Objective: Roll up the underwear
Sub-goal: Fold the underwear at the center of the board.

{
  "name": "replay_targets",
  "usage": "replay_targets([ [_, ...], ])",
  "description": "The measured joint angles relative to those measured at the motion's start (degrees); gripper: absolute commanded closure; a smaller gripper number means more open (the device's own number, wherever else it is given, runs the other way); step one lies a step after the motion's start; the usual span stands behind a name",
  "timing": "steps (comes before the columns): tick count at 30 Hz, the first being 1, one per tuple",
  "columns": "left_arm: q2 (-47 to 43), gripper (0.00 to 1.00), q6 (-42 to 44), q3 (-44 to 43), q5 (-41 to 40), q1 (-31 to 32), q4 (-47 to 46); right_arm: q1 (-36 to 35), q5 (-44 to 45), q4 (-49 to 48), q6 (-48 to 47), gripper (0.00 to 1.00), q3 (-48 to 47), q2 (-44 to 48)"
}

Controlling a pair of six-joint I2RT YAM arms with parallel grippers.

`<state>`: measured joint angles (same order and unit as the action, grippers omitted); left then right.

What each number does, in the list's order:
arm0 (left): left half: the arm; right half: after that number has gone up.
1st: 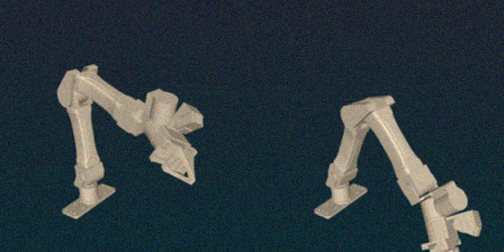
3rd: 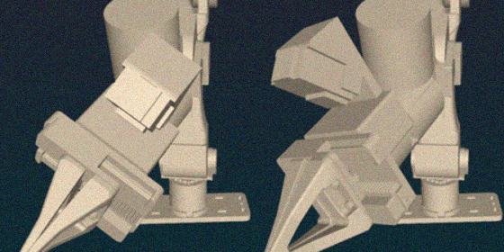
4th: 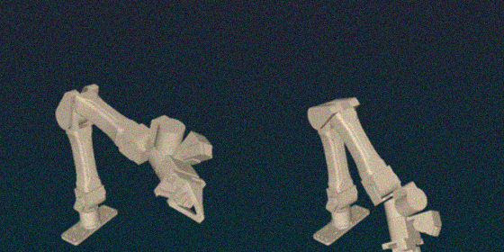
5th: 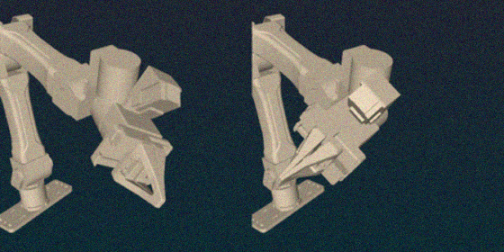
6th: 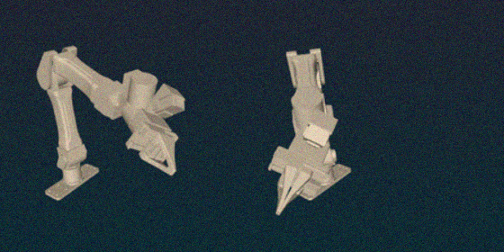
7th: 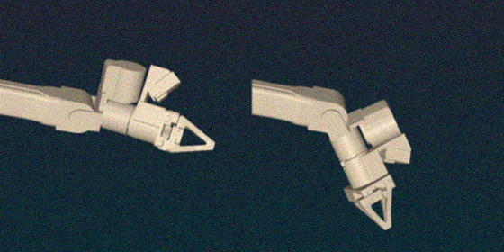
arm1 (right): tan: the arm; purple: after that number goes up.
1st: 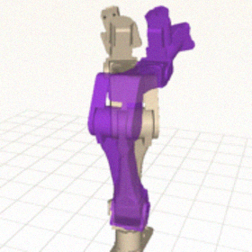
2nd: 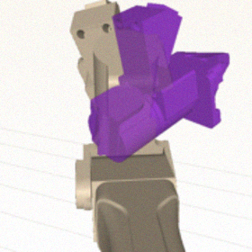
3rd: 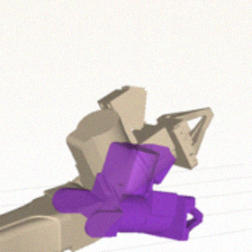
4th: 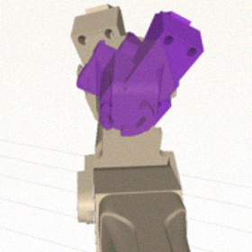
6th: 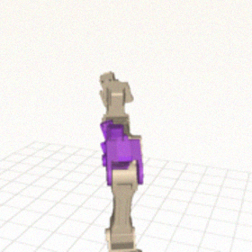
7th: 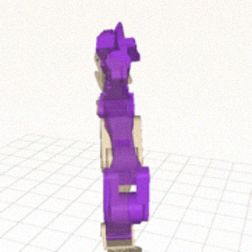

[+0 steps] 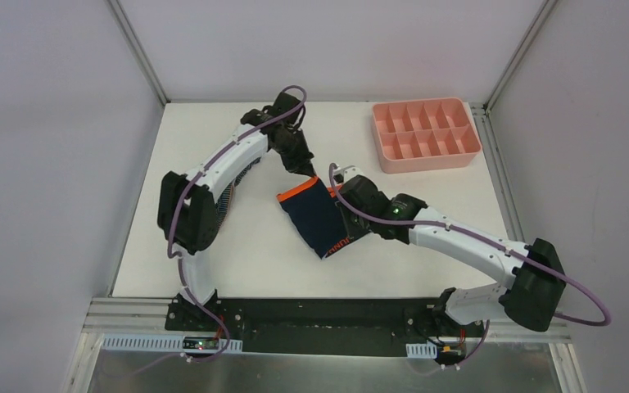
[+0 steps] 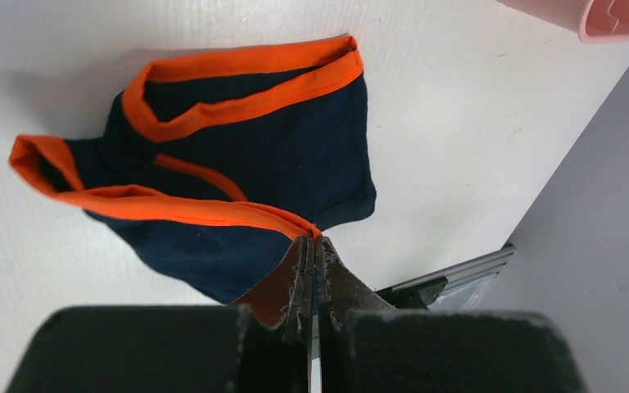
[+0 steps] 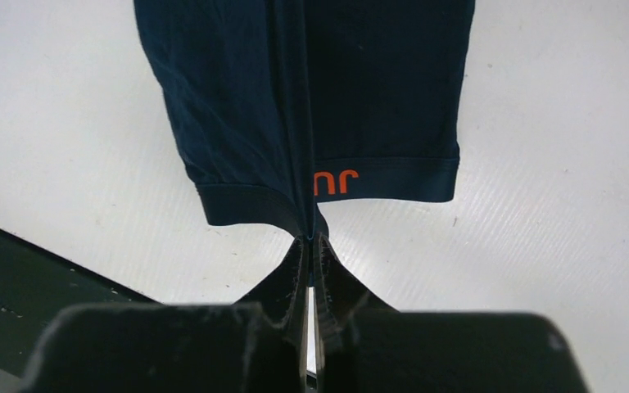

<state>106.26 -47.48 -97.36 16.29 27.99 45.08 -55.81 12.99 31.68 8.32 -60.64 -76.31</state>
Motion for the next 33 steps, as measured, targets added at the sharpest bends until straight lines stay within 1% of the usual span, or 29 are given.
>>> replay_targets([
  [6, 9.2, 1.0, 0.2, -6.7, 2.3, 1.6, -1.5, 3.6, -0.8, -1.5, 0.9, 1.0, 3.4, 0.0],
  [13, 16.9, 1.0, 0.3, -12.7, 4.0, 2.4, -3.0, 8.5, -2.0, -3.4, 2.3, 1.0, 6.2, 0.0],
  [23, 23.7, 1.0, 0.4, -17.0, 4.2, 2.8, -4.0, 13.0, -4.6, -6.2, 2.8, 1.0, 6.9, -3.3],
  [33, 29.0, 1.0, 0.4, -21.7, 4.6, 2.8, -4.5, 15.6, -5.3, -8.1, 2.8, 1.0, 7.1, -6.4],
])
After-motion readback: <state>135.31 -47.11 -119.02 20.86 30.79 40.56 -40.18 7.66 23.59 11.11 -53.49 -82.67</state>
